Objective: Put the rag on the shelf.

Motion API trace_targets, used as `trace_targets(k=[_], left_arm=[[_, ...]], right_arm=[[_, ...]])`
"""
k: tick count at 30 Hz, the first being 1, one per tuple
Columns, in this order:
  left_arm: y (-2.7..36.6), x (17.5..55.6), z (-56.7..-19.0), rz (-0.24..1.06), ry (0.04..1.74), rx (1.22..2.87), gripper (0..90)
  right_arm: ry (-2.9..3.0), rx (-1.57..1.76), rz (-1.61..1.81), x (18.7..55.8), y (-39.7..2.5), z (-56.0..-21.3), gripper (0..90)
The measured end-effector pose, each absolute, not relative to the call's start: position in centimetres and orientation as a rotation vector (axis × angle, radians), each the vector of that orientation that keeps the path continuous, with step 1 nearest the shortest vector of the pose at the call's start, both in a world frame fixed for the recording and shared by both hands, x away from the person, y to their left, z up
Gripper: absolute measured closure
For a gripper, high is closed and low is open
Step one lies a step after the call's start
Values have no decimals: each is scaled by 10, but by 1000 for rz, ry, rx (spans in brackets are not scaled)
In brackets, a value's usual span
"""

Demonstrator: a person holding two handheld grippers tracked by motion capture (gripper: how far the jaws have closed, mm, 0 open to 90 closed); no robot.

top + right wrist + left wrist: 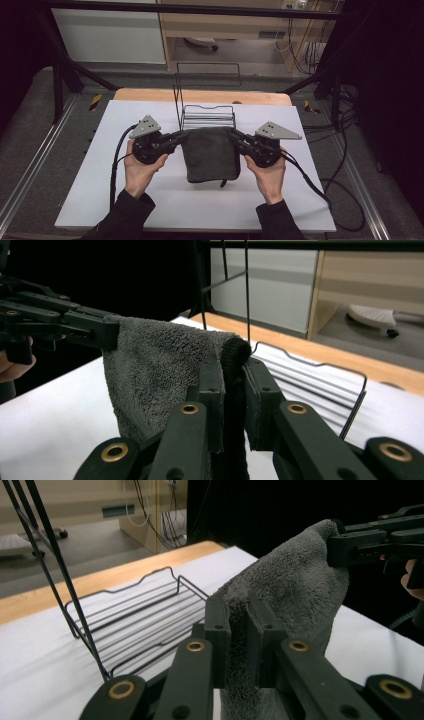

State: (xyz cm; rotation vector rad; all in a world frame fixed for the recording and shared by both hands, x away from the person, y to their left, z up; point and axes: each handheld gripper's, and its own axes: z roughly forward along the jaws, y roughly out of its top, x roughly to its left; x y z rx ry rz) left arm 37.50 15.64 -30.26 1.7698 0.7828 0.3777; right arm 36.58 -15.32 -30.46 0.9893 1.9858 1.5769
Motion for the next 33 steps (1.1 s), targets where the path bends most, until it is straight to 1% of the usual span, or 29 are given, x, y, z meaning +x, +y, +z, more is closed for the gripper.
trace_targets(k=[17,33], left_arm=[[157,378,-274,447,747,1687,812],[158,386,-253,484,743,1549,813]], right_arm=[[1879,924,1636,363,-151,-281,811],[1735,868,1679,363,-144,-258,812]])
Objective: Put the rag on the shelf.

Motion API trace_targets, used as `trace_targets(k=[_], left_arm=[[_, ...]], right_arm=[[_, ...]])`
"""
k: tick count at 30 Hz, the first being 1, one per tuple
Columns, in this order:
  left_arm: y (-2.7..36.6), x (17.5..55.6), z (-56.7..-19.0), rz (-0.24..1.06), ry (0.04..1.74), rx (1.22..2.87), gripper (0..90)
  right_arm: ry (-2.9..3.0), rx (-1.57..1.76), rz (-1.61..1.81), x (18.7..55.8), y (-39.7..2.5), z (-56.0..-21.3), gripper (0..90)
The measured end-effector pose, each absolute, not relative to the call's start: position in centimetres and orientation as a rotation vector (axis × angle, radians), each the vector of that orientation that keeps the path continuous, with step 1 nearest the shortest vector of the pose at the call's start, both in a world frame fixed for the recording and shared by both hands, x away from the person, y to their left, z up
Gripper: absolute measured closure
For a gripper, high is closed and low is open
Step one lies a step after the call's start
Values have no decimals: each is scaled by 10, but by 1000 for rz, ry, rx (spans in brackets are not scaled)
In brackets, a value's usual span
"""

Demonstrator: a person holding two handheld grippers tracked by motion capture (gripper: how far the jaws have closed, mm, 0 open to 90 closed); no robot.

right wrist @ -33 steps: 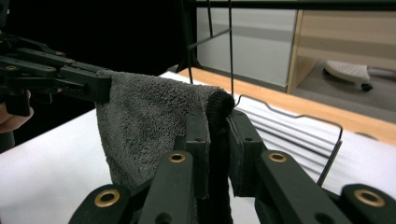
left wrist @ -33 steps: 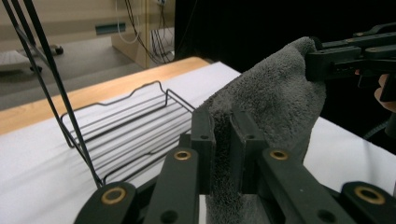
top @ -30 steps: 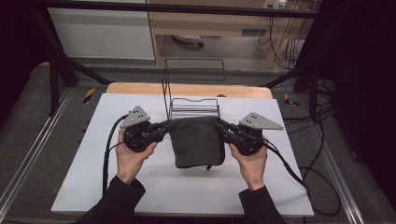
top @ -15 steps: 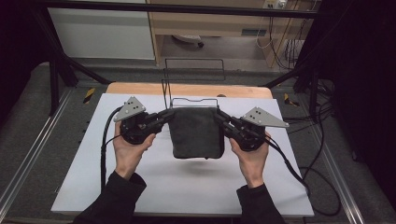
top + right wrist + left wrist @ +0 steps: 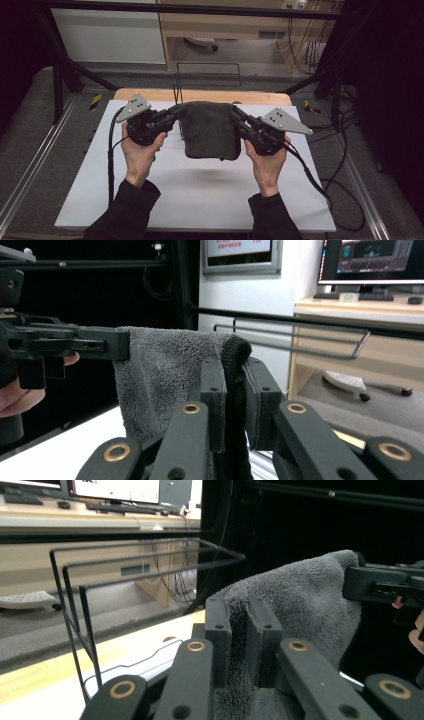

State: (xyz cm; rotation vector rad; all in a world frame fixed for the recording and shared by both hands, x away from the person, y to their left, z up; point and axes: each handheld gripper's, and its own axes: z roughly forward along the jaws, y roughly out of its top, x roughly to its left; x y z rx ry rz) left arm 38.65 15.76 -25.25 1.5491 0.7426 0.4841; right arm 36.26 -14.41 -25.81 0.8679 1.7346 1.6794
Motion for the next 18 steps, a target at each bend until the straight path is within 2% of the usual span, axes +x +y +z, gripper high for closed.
trace_targets(k=[18], left_arm=[[165,398,-218,550,712,1405,813]], right_arm=[[1589,808,1723,375,-129,-219,814]])
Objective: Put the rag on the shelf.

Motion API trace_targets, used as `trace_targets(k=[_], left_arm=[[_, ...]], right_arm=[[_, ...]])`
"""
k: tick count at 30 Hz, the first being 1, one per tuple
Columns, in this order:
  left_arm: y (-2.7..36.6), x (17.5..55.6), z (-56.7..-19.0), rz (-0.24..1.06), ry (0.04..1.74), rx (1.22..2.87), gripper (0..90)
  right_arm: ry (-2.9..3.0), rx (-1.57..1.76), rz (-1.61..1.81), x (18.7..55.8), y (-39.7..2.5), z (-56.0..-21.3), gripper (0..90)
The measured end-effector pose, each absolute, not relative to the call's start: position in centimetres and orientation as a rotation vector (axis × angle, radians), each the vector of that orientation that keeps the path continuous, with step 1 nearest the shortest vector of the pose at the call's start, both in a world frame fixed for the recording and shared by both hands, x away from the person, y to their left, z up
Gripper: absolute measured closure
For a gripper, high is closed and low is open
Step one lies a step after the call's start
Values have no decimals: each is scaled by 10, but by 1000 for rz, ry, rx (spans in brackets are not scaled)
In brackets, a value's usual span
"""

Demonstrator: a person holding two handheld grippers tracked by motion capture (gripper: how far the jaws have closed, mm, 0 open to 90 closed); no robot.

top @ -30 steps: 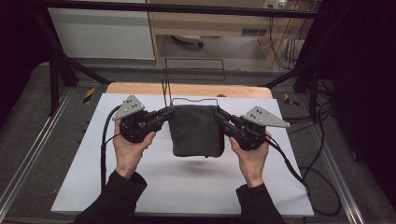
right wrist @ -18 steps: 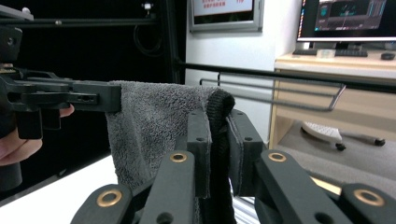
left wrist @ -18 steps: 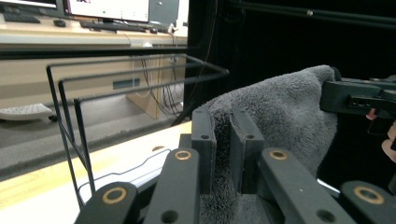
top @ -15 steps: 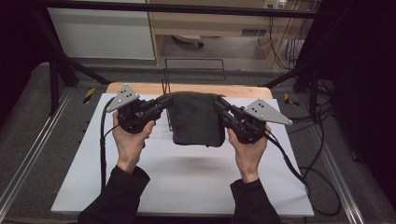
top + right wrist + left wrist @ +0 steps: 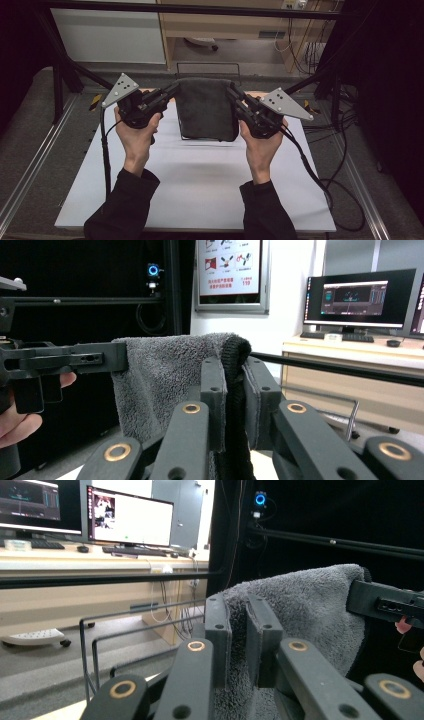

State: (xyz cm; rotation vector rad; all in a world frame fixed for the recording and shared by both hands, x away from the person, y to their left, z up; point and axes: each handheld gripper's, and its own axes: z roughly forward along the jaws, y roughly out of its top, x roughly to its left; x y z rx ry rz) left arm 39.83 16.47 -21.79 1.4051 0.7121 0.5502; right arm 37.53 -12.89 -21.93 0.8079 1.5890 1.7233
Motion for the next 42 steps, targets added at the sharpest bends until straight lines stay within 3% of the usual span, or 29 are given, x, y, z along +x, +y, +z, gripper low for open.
trace_targets(k=[42], left_arm=[[159,441,-139,647,683,1307,814]], right_arm=[[1480,778,1748,430,-124,-141,815]])
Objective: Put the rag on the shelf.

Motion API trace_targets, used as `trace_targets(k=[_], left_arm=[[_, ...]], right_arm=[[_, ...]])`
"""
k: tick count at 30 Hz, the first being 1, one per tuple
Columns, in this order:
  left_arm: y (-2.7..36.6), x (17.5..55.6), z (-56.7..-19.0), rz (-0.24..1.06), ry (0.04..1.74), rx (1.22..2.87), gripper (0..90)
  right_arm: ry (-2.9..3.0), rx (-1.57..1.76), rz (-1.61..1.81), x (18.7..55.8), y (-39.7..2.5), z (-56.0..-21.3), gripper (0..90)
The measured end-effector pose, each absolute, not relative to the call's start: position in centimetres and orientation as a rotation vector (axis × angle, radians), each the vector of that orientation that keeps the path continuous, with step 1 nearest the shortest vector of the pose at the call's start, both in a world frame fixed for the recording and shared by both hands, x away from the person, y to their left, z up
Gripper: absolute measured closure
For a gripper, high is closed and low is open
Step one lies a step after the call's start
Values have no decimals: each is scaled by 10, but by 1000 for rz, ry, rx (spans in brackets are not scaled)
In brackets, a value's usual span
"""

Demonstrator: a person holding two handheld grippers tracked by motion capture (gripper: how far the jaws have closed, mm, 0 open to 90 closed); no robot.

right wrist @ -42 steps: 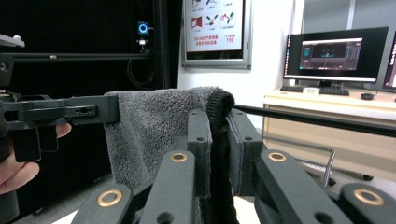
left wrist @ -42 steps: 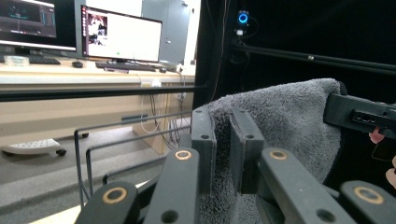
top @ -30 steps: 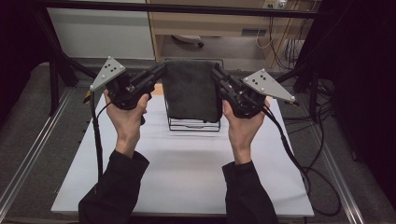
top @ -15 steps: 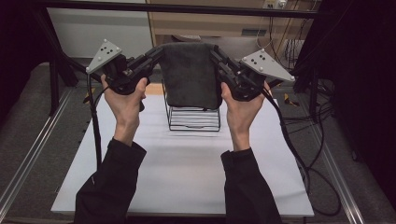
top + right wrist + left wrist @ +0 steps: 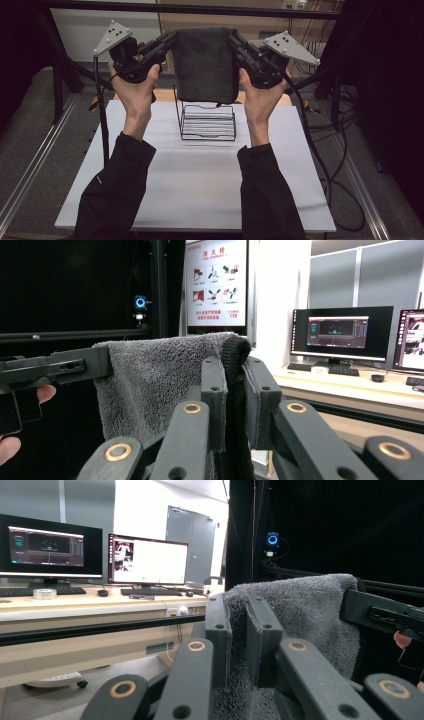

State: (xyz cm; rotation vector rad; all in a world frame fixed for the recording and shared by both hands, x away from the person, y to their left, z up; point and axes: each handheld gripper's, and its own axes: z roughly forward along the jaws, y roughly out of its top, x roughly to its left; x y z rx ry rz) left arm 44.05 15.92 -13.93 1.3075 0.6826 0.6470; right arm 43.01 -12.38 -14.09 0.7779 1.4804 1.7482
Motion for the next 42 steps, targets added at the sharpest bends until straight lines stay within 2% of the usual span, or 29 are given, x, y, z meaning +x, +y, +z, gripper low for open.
trace_targets(k=[27,42], left_arm=[[159,481,-104,667,695,1278,814],[161,506,-116,670,727,1320,814]], right_arm=[[1456,743,1759,476,-122,-105,815],[1499,763,1719,503,-120,-113,815]])
